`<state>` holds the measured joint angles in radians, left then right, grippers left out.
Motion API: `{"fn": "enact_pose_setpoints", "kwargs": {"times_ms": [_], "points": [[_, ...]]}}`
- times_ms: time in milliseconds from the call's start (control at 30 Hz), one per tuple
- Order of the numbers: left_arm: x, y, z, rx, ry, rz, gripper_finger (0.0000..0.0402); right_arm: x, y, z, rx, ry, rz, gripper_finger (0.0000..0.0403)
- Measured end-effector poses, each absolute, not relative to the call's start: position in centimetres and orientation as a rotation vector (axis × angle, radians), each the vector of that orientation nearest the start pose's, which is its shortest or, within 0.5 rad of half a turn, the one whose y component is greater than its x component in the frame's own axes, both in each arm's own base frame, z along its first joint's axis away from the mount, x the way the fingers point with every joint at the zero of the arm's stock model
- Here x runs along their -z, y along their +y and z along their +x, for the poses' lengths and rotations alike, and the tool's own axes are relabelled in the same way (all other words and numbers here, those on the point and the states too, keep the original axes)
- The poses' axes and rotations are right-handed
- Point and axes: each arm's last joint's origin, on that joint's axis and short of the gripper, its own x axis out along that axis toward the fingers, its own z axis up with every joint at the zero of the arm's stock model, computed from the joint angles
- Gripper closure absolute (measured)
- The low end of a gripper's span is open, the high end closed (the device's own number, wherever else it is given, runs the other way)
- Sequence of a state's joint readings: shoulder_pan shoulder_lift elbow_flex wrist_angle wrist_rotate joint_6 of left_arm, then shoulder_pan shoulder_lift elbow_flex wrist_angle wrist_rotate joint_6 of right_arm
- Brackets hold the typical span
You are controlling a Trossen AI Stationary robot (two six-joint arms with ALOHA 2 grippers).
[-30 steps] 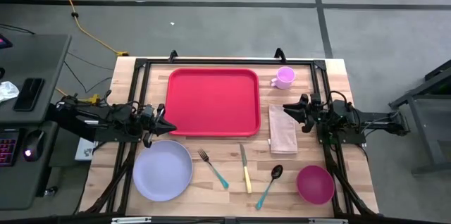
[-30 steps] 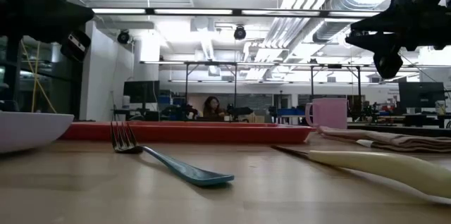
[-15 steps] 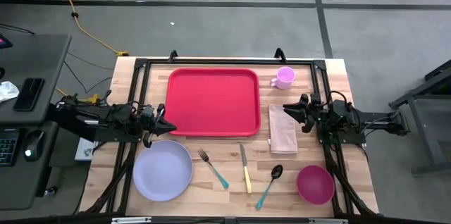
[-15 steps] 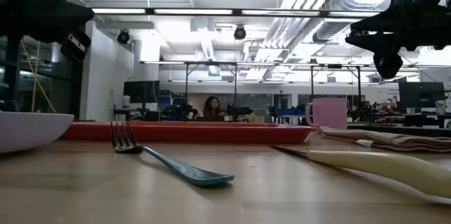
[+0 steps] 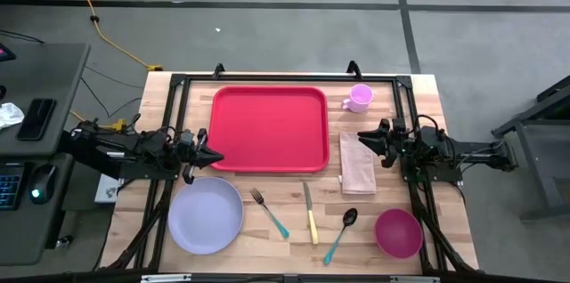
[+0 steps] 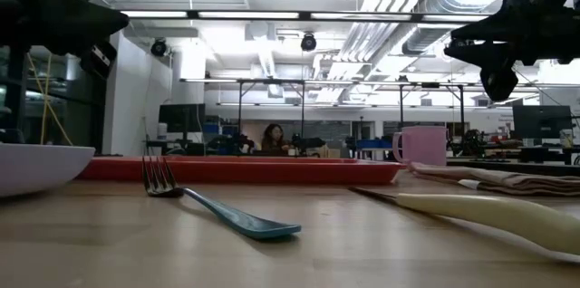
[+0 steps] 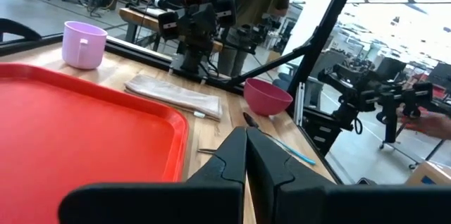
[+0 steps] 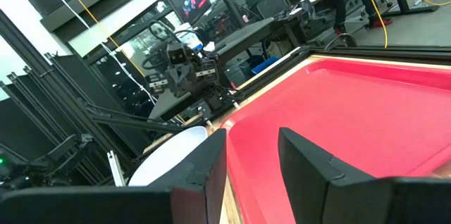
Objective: Set up tray
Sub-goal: Put the pink mug on the top left of the red serving tray
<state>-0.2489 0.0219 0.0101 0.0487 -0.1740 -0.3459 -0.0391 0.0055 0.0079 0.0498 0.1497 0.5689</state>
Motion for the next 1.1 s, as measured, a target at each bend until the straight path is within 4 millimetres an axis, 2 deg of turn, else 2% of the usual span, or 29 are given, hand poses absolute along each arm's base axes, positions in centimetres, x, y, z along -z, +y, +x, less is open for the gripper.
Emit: {"fn": "enact_pose_setpoints", "kwargs": {"times_ms": [400, 733, 867, 967, 1100], "points": [[-17.0, -1.9, 9.6, 0.077, -0.023, -0.432, 0.0362, -17.3, -0.8, 9.7, 0.163, -0.129, 0.571, 0.0295], [-17.0, -1.6, 9.6, -0.013, -0.045, -0.436, 0.0362, -17.8, -1.0, 9.6, 0.202, -0.193, 0.575, 0.0295], [-17.1, -1.6, 9.6, -0.031, -0.052, -0.437, 0.0362, -19.0, -1.1, 9.3, 0.233, -0.281, 0.478, 0.0295], [-17.1, -1.6, 9.6, -0.036, -0.053, -0.437, 0.0362, -21.5, -1.3, 8.5, 0.328, -0.371, 0.363, 0.0295], [-17.1, -1.5, 9.6, -0.045, -0.056, -0.445, 0.0362, -24.9, -1.6, 7.5, 0.484, -0.389, 0.221, 0.0295]]}}
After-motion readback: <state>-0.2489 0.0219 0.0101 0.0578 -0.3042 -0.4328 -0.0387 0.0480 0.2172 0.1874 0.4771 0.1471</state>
